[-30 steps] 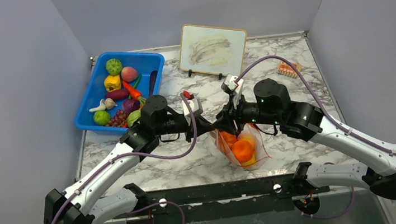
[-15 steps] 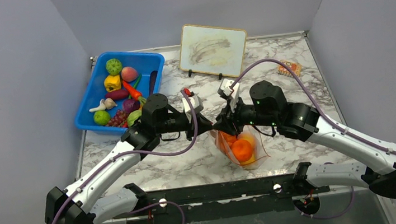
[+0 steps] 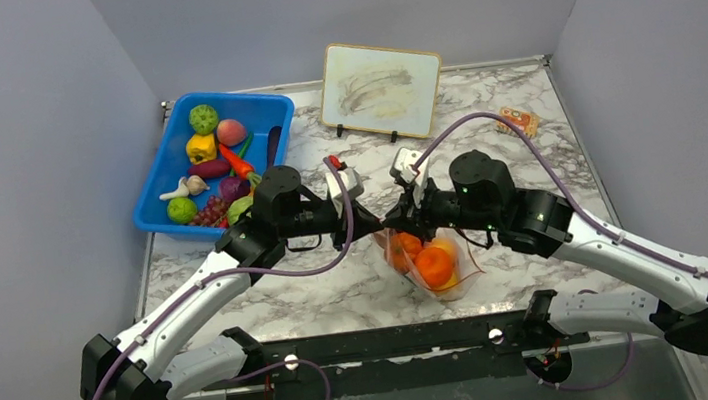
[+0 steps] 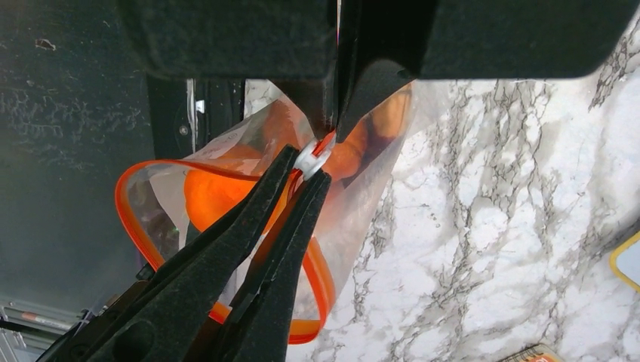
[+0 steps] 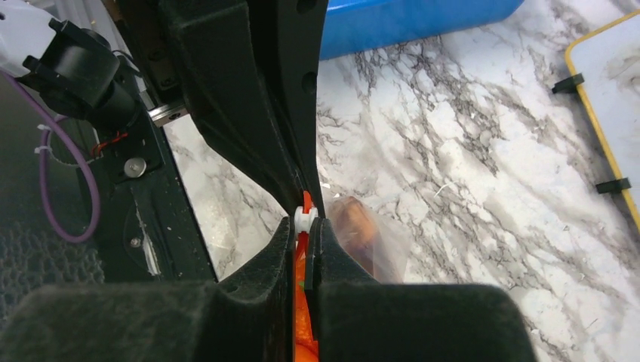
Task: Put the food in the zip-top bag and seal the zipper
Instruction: Zip the zipper food storage bag at the center of the board.
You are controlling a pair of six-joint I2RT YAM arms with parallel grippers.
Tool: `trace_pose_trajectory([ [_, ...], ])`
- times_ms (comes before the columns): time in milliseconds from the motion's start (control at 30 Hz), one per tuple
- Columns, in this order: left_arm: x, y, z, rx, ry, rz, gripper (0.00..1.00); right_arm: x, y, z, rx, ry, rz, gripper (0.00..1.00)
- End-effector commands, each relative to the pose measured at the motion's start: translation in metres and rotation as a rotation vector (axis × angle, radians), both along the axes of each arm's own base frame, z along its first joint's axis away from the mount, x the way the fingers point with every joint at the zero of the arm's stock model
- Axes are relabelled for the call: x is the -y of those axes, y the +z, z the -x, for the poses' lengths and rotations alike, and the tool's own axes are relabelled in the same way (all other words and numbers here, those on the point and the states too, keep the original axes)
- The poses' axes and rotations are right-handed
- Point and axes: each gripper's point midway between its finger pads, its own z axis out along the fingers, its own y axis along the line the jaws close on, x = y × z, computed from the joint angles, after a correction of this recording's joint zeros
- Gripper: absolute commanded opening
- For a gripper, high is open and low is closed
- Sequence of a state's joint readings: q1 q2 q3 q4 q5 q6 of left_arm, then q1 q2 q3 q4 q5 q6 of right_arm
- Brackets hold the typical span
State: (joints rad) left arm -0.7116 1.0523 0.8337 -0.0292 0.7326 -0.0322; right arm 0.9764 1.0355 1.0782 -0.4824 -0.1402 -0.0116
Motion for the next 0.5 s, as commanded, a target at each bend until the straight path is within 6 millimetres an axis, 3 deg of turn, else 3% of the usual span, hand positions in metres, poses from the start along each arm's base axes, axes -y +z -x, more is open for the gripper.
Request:
trace_pose_trajectory([
  [0,-0.004,0.029,-0.001,0.095,-0.024,0.031,0.0,0.006,0.008,0.003,0.086,0.032,-0.006,0.01],
  [233,-0.012,0.033,0.004,0.127,-0.101,0.04,0.0,0.01,0.003,0.02,0.083,0.121,0.011,0.01],
  [467,-0.016,0.03,0.007,0.151,-0.143,0.036,0.0,0.015,0.005,0.021,0.091,0.124,0.042,0.01],
])
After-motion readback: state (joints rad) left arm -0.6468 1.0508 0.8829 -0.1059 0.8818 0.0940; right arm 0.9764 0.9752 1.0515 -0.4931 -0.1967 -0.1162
